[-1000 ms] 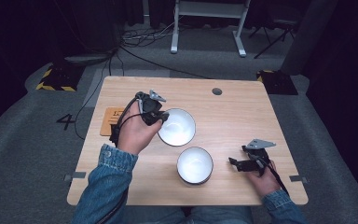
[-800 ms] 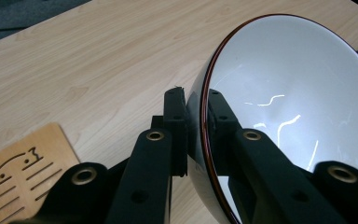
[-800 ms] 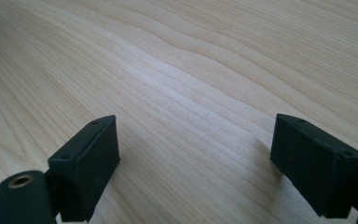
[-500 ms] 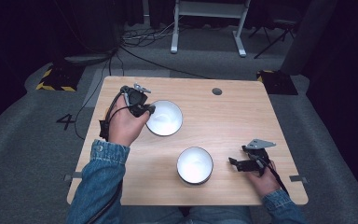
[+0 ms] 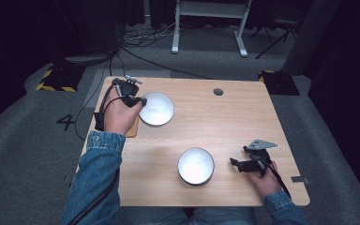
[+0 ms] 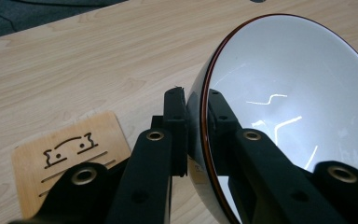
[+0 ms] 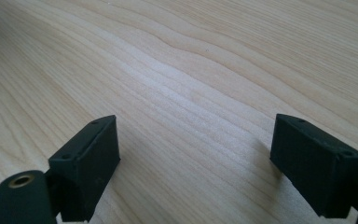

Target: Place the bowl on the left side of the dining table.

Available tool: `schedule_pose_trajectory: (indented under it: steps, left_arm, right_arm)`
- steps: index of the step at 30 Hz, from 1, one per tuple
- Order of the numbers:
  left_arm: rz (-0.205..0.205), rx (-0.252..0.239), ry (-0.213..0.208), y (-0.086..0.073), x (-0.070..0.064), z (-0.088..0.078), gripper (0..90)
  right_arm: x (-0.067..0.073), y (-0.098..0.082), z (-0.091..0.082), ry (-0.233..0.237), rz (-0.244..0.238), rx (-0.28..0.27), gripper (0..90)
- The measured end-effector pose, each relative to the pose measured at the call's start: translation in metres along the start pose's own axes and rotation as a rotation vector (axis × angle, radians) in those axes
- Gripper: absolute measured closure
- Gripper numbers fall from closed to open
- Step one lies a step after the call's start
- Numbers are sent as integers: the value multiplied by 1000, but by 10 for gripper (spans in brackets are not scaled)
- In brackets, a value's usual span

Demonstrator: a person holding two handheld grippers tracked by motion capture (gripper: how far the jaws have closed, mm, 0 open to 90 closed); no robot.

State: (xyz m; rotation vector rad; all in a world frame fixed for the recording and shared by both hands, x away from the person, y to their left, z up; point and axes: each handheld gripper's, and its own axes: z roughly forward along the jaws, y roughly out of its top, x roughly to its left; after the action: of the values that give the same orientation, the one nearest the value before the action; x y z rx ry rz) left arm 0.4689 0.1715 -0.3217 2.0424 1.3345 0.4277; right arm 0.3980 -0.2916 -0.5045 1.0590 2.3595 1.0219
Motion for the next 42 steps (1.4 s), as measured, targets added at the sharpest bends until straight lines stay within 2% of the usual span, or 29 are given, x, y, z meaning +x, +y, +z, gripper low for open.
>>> schedule_pose_trajectory:
  steps: [6, 10, 16, 18, 21, 23, 24, 25, 26, 30, 33, 35, 40, 42]
  left_arm:
    - [-52, 7, 17, 5, 17, 6, 815]
    - [-87, 11, 14, 7, 27, 10, 815]
    - [-123, 16, 24, 9, 41, 13, 815]
    - [-135, 20, 36, 10, 45, 14, 815]
    - [-152, 1, 42, 9, 50, 16, 814]
    - [-185, -31, 32, 7, 56, 17, 815]
    - [-218, -42, 28, 6, 62, 19, 817]
    - [-218, -42, 28, 6, 62, 19, 817]
    - [-243, -45, 29, 6, 65, 19, 817]
    - [-257, -16, 71, 9, 72, 21, 816]
    - [-265, -17, 73, 9, 74, 22, 816]
    - [-291, -15, 59, 8, 78, 24, 816]
    - [-326, -17, 91, 4, 90, 26, 816]
    - [-339, -17, 89, 2, 92, 27, 816]
  right_arm:
    - [0, 0, 0, -1, 4, -1, 155]
    - [1, 0, 0, -1, 10, 1, 155]
    - [2, 1, 0, 2, 23, -2, 155]
    - [1, 0, 0, -5, 12, 2, 155]
    - [1, 0, 0, -5, 12, 2, 155]
    - [1, 0, 0, -5, 11, 2, 155]
    - [1, 0, 0, -6, 11, 2, 155]
    - [1, 0, 0, -6, 11, 2, 155]
    - [1, 0, 0, -6, 11, 2, 155]
    - [1, 0, 0, -5, 12, 3, 155]
    - [1, 0, 0, -6, 12, 2, 155]
    - [1, 0, 0, -6, 11, 2, 155]
    - [1, 0, 0, -6, 11, 2, 155]
    - [1, 0, 0, -5, 11, 2, 155]
